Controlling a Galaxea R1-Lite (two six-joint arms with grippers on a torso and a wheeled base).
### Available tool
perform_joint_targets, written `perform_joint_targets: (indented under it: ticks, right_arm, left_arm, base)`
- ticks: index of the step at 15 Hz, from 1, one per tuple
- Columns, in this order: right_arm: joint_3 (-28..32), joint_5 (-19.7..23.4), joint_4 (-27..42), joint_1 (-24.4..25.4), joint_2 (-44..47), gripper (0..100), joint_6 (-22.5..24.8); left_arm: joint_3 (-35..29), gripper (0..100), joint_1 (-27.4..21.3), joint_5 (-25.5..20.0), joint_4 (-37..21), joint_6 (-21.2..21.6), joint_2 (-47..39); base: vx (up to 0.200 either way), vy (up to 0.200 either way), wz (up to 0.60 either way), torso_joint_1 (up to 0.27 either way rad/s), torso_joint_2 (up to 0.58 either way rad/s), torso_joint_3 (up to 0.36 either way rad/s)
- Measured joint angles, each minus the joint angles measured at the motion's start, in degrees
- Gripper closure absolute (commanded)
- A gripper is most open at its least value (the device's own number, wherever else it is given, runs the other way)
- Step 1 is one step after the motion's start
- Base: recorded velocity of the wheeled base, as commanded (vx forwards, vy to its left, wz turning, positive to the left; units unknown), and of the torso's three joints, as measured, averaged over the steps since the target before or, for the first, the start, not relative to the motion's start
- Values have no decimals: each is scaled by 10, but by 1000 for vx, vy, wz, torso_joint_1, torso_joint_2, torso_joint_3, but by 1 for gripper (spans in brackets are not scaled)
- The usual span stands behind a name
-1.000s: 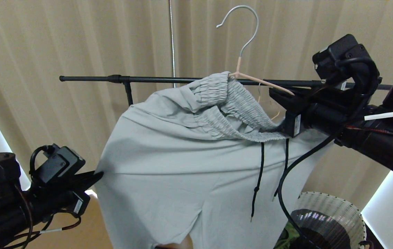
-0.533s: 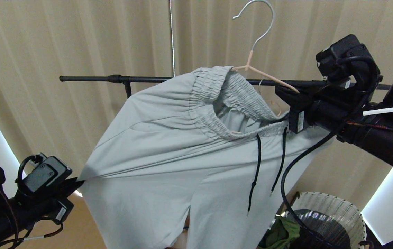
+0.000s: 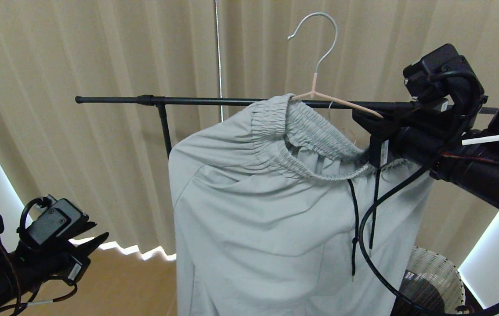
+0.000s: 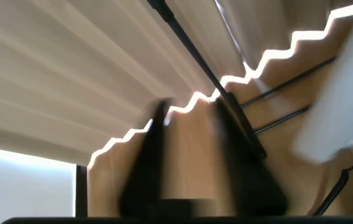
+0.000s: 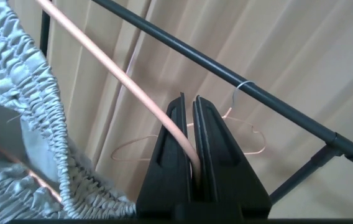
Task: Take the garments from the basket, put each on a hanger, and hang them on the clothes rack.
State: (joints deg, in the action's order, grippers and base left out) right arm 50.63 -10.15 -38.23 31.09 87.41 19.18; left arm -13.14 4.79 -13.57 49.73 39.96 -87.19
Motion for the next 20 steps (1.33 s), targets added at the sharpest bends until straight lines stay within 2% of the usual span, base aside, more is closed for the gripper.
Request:
perform_joint_targets:
  ticks: [7,11,13,15,20]
  right_arm:
    - [-4,-1,4,0,1,100,0]
    - [-8,-4,14,0,2,100,0]
    - [-9,-12,49,0,1,100,0]
    - [-9,-23,62,-1,0,100,1]
    - [-12,-28,93,-1,-3,100,1]
  left_arm:
    - [5,0,-2,-10,0,-11,18]
    - [21,0,-4,-67,0,-12,57]
    - [26,0,-7,-118,0,-14,76]
    - [30,0,-8,-158,0,-33,95]
    - [28,0,-55,-188,0,-143,131]
  base:
    - [0,0,0,0,0,0]
    - [0,0,0,0,0,0]
    - [0,0,0,0,0,0]
    - [0,0,0,0,0,0]
    - [0,0,0,0,0,0]
